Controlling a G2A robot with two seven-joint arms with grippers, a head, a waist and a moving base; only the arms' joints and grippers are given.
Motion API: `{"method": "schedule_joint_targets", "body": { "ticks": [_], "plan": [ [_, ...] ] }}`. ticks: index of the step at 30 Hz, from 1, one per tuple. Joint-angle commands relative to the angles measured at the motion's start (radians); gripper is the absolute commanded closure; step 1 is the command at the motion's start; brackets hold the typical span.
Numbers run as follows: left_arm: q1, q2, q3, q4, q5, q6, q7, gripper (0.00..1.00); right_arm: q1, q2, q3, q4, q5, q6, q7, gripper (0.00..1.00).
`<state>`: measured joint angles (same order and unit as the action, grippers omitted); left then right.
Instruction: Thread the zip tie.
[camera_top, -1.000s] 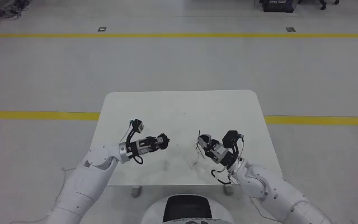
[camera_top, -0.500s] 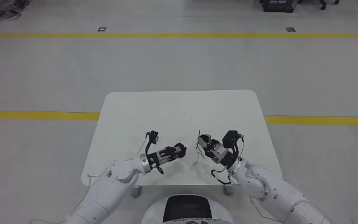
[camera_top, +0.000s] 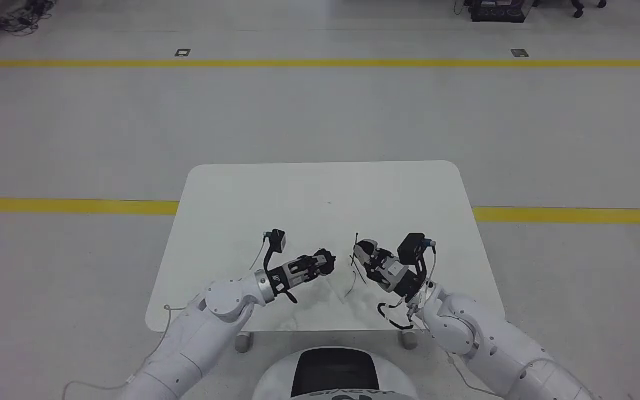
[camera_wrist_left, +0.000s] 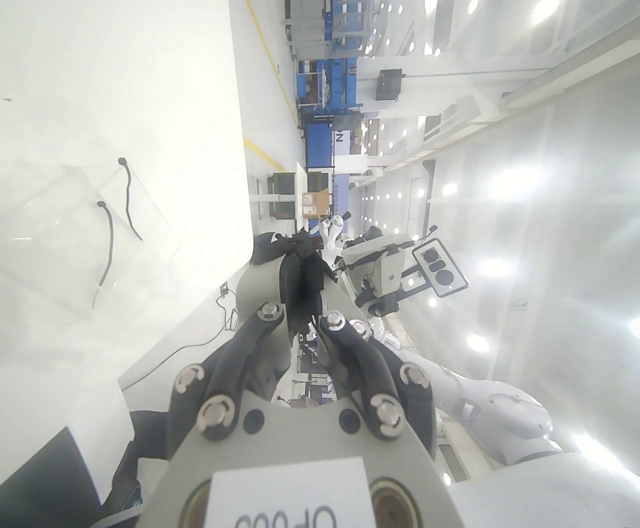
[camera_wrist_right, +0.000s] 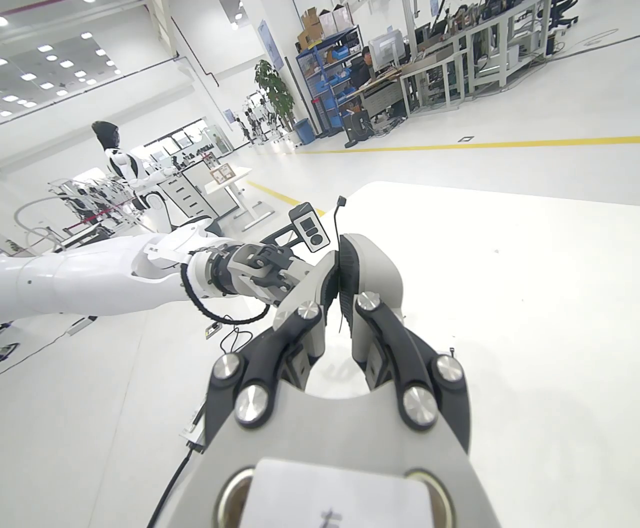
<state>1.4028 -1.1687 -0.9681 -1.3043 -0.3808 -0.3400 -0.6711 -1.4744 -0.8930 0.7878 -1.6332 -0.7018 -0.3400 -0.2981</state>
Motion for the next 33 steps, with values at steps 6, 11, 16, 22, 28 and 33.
{"method": "schedule_joint_targets", "body": {
  "ticks": [6, 11, 16, 22, 28, 33],
  "plan": [
    [0.0, 0.0, 0.0, 0.0, 0.0, 0.0, 0.0, 1.0, 0.0, 0.0, 0.0, 0.0, 0.0, 0.0, 0.0, 1.0],
    [0.0, 0.0, 0.0, 0.0, 0.0, 0.0, 0.0, 1.0, -0.004, -0.013, -0.005, 0.0, 0.001, 0.023, -0.041, 1.0],
    [0.0, 0.0, 0.0, 0.0, 0.0, 0.0, 0.0, 1.0, 0.02, -0.049, -0.052, 0.041, -0.025, 0.039, -0.104, 1.0],
    [0.0, 0.0, 0.0, 0.0, 0.0, 0.0, 0.0, 1.0, 0.06, -0.096, -0.102, 0.095, -0.062, 0.082, -0.16, 1.0],
    [0.0, 0.0, 0.0, 0.0, 0.0, 0.0, 0.0, 1.0, 0.07, -0.117, -0.114, 0.119, -0.071, 0.072, -0.205, 1.0],
    [0.0, 0.0, 0.0, 0.0, 0.0, 0.0, 0.0, 1.0, 0.069, -0.118, -0.112, 0.117, -0.07, 0.075, -0.2, 1.0]
  ]
}}
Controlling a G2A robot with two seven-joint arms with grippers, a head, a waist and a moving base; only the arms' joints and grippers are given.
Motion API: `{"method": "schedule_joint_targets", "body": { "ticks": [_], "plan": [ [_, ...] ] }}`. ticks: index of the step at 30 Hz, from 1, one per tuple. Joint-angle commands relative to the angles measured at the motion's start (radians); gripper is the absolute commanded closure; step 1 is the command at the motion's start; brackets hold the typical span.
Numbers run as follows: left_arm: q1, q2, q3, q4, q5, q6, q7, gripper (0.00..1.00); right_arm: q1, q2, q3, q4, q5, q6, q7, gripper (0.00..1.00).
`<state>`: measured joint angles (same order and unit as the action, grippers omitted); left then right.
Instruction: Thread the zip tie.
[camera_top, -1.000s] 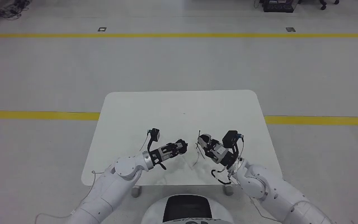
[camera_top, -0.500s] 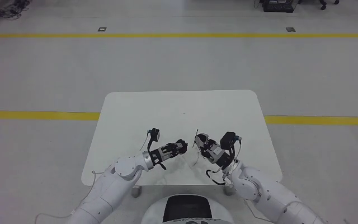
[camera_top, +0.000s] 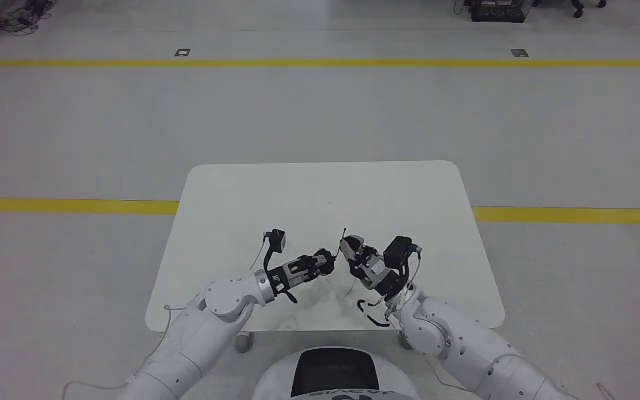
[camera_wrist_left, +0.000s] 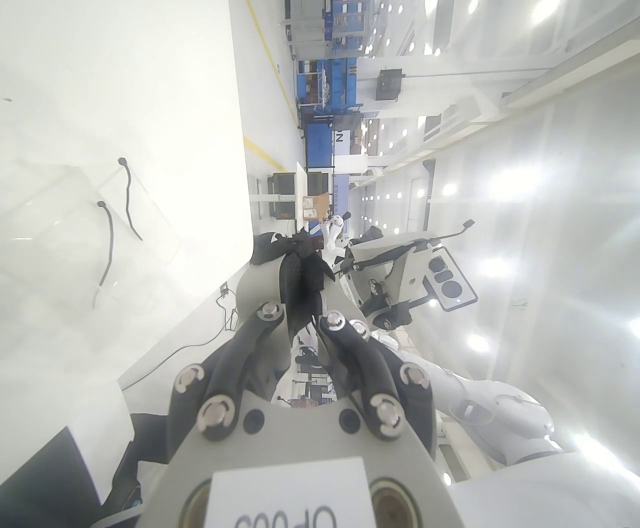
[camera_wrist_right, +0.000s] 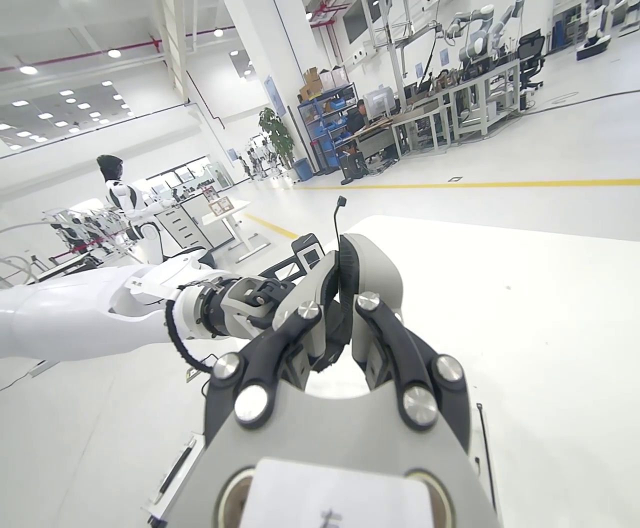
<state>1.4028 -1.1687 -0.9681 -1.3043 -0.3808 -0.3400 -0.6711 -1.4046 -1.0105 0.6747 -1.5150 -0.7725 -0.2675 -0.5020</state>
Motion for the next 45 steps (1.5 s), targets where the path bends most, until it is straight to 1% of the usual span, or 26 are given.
{"method": "schedule_joint_targets", "body": {
  "ticks": [1, 4, 10, 26, 34, 45],
  "plan": [
    [0.0, 0.0, 0.0, 0.0, 0.0, 0.0, 0.0, 1.0, -0.004, -0.002, 0.006, -0.006, 0.001, 0.007, 0.01, 1.0],
    [0.0, 0.0, 0.0, 0.0, 0.0, 0.0, 0.0, 1.0, -0.012, -0.006, 0.015, -0.009, -0.012, 0.018, 0.017, 1.0],
    [0.0, 0.0, 0.0, 0.0, 0.0, 0.0, 0.0, 1.0, -0.027, -0.015, 0.033, -0.008, -0.025, 0.021, 0.025, 1.0],
    [0.0, 0.0, 0.0, 0.0, 0.0, 0.0, 0.0, 1.0, -0.049, -0.039, 0.077, 0.011, -0.044, -0.001, 0.048, 1.0],
    [0.0, 0.0, 0.0, 0.0, 0.0, 0.0, 0.0, 1.0, -0.055, -0.05, 0.094, 0.017, -0.046, -0.028, 0.06, 1.0],
    [0.0, 0.0, 0.0, 0.0, 0.0, 0.0, 0.0, 1.0, -0.06, -0.068, 0.111, 0.028, -0.061, -0.037, 0.076, 1.0]
  ]
}}
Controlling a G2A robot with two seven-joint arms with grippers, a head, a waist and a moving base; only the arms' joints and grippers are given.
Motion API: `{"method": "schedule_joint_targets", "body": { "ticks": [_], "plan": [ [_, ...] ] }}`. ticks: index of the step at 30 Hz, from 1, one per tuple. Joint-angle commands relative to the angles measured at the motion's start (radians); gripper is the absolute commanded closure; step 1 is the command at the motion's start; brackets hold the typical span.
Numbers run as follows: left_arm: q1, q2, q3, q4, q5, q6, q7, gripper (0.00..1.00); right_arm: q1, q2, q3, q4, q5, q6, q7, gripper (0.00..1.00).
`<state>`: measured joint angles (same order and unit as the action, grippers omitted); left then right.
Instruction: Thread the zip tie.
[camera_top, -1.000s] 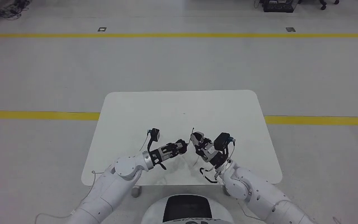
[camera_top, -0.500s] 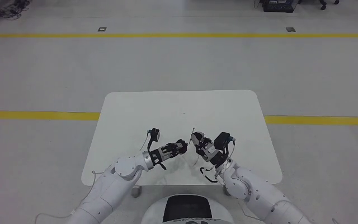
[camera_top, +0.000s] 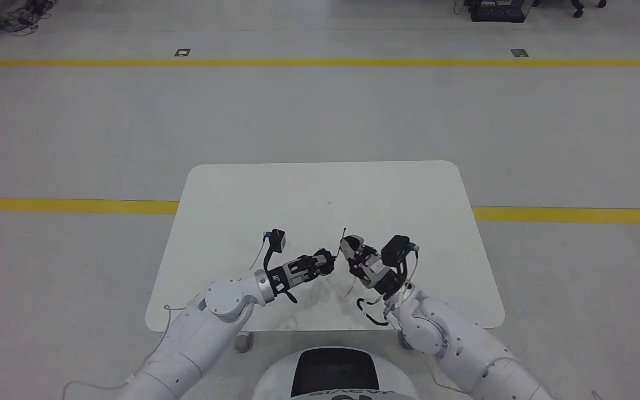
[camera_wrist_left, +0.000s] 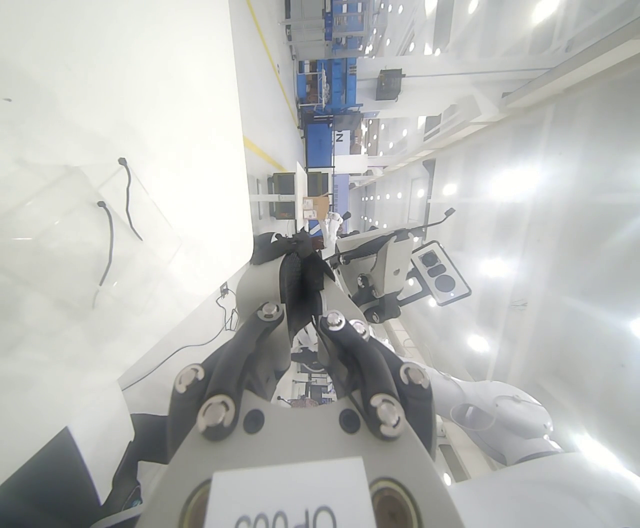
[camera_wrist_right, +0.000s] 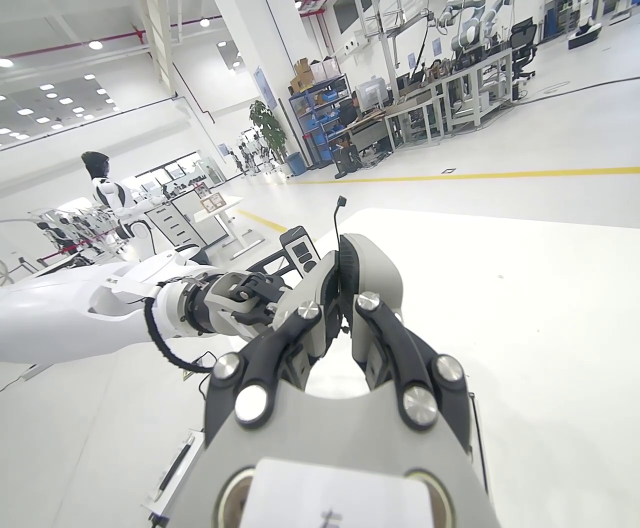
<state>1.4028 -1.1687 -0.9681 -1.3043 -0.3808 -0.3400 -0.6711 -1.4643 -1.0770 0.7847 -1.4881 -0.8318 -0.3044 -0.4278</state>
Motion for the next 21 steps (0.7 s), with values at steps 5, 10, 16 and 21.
{"method": "schedule_joint_targets", "body": {
  "ticks": [5, 10, 16, 21],
  "plan": [
    [0.0, 0.0, 0.0, 0.0, 0.0, 0.0, 0.0, 1.0, -0.002, -0.009, 0.007, 0.006, -0.009, -0.001, 0.006, 1.0],
    [0.0, 0.0, 0.0, 0.0, 0.0, 0.0, 0.0, 1.0, -0.005, -0.017, 0.014, 0.01, -0.016, -0.002, 0.006, 1.0],
    [0.0, 0.0, 0.0, 0.0, 0.0, 0.0, 0.0, 1.0, -0.011, -0.024, 0.025, 0.015, -0.028, -0.005, 0.003, 1.0],
    [0.0, 0.0, 0.0, 0.0, 0.0, 0.0, 0.0, 1.0, -0.015, -0.029, 0.035, 0.018, -0.036, -0.008, 0.008, 1.0]
  ]
}}
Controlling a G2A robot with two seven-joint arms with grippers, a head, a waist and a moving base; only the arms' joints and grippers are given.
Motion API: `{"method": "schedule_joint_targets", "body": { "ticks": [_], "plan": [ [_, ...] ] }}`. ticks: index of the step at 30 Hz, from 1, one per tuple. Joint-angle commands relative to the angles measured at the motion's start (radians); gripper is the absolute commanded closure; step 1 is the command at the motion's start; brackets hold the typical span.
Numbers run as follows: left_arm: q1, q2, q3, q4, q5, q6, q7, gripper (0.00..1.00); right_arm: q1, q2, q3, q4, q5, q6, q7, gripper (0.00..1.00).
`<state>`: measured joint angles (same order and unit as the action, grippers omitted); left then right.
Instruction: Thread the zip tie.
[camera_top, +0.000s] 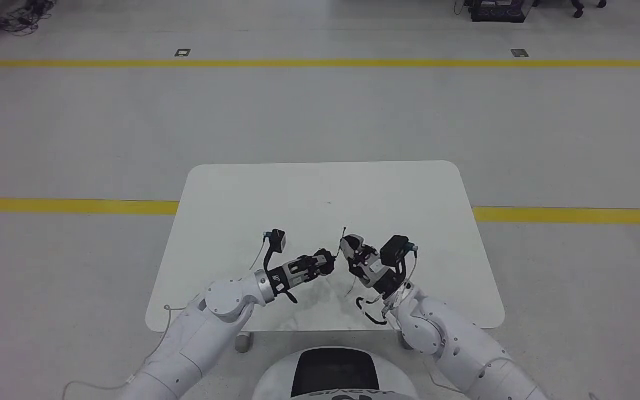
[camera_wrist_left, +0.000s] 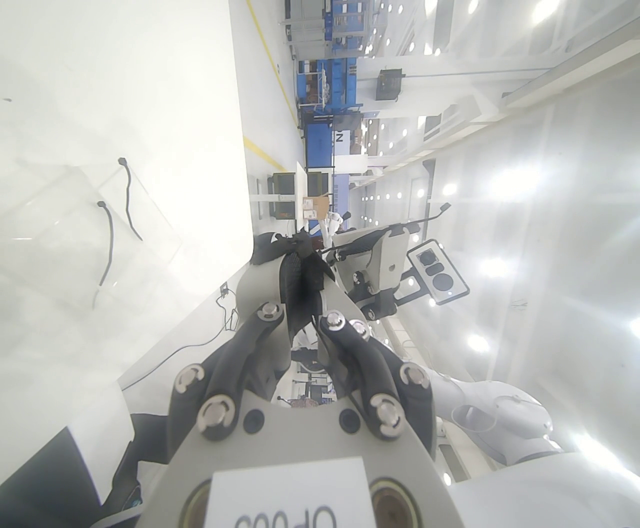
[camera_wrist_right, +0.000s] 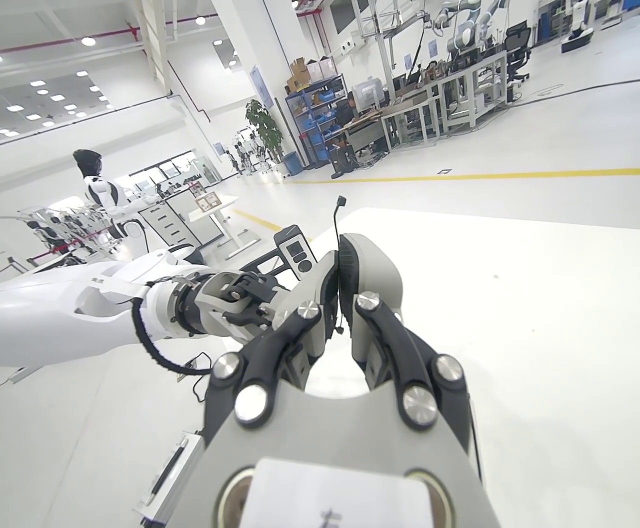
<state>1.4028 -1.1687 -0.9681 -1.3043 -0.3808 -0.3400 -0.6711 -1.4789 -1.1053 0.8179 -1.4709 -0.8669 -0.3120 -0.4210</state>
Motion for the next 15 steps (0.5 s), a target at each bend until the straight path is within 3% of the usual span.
{"method": "schedule_joint_targets", "body": {
  "ticks": [1, 15],
  "plan": [
    [0.0, 0.0, 0.0, 0.0, 0.0, 0.0, 0.0, 1.0, -0.002, -0.002, 0.003, 0.001, -0.003, -0.001, 0.003, 1.0],
    [0.0, 0.0, 0.0, 0.0, 0.0, 0.0, 0.0, 1.0, -0.018, -0.015, 0.03, 0.0, -0.022, -0.017, 0.003, 1.0]
  ]
}}
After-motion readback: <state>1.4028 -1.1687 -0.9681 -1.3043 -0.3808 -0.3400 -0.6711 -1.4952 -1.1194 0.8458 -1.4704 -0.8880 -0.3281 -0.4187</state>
